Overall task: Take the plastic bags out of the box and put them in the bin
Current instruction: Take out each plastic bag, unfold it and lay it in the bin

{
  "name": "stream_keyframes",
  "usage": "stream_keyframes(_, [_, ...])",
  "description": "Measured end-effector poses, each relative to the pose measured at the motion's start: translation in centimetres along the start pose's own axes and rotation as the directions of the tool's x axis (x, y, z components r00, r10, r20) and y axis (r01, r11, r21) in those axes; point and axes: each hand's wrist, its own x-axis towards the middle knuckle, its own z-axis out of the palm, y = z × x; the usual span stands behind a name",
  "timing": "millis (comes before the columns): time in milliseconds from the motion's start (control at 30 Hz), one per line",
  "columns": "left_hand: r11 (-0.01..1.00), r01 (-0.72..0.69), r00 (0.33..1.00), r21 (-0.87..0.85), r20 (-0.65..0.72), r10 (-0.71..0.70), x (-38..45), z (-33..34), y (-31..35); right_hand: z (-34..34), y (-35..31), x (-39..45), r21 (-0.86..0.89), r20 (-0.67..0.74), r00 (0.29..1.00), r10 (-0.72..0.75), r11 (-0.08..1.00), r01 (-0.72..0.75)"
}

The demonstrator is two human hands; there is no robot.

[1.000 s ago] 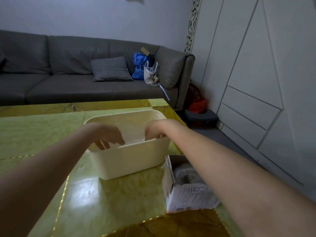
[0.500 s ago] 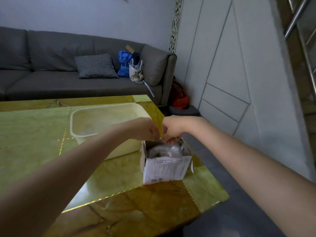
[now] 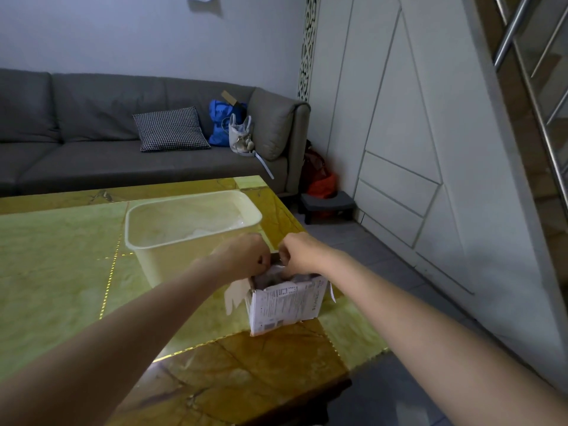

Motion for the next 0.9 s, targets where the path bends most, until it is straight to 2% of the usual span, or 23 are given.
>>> stream_keyframes(267, [0.965,-0.008,0.987,-0.263,0.153,0.050,-1.3,0.1,0.0,-1.3,-0.1,-1.3,0.187,0.101,0.995,-0.023,0.982,0.004])
stream_keyframes(367, [0.929,0.012,0.982,-0.370,0.182,0.060,-1.6,-0.1,-0.2,-1.9,0.0,-1.3,0.291,0.083,0.996,-0.027,0.957,0.001])
stream_keyframes(467, [0.948,-0.006,0.986,-0.319,0.154,0.058,-1.7,0.1,-0.4,-2.0,0.3,-0.7,0.305,0.048,0.999,0.015,0.952,-0.029])
stream_keyframes(600, [0.945,-0.017,0.994,-0.325,0.095,0.050,-1.0,0.0,-0.6,-2.6,0.5,-0.1,0.278,0.087,0.993,0.074,0.956,-0.096])
stream_keyframes(800, [0.951,-0.013,0.986,-0.308,0.155,0.064,-0.2,-0.5,0.4,-3.3,0.5,0.3,0.141,0.172,0.971,0.164,0.972,-0.189])
stream_keyframes(900, [0.969,0.011,0.986,-0.247,0.166,0.031,0.1,-0.5,0.6,-3.9,-0.3,0.1,0.342,0.150,0.985,0.086,0.930,-0.134])
